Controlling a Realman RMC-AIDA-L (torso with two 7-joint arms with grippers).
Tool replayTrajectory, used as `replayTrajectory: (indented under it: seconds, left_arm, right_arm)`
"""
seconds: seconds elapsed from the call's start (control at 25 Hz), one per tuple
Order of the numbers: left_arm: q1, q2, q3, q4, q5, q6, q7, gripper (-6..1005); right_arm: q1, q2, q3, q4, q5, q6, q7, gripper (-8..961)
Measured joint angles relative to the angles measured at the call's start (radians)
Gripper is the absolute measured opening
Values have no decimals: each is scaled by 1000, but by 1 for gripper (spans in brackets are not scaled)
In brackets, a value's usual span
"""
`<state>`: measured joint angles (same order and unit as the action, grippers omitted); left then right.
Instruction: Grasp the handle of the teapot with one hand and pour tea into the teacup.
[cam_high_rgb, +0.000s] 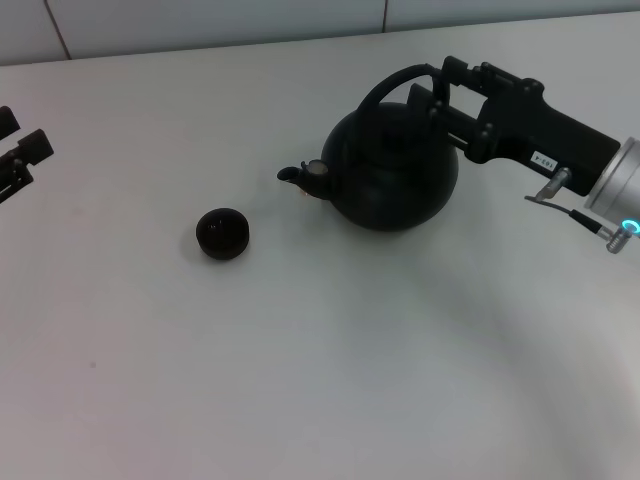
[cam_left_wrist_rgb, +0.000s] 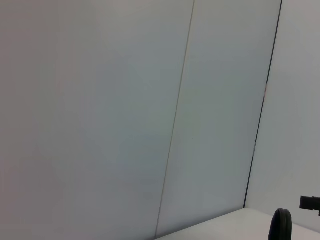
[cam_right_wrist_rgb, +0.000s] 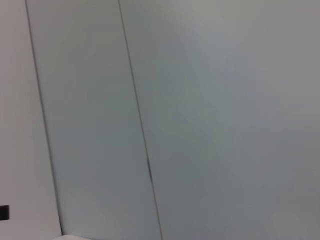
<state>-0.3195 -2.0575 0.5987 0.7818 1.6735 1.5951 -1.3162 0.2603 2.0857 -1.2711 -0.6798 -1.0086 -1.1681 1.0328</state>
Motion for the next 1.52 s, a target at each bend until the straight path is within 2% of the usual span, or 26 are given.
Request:
replayTrajectory:
  seconds: [0.2,0.28,0.44,0.48,0.68,0.92,1.52]
  left_arm:
    - [-5,7,17,0,14,0,7,606]
    - [-10,8,25,-1,26,-2,15,587]
    - [-13,5,35,-1,32,-1,28,756]
    - [-20,3,67,0,47,-3,48,798]
    - [-31,3,81,0,62,-7,58,844]
    - [-38,0,84,3,66,1,62,844]
    - [-25,-3,84,-3,60,15,110,844]
  right_arm:
    - [-1,-3,-14,-1,-49,-1,3,609]
    - [-2,-4,-6,-29,-147,-26,20,609]
    - [-15,-6,17,-77,-245,-64,93,608]
    - [-25,-7,44,-116,-320,-67,151,608]
    - [-43,-6,101,-213,-459,-102,261,611]
    - [-56,-3,125,-248,-476,-120,267,614]
    - [-32,-1,113,-262,-481,-111,251,614]
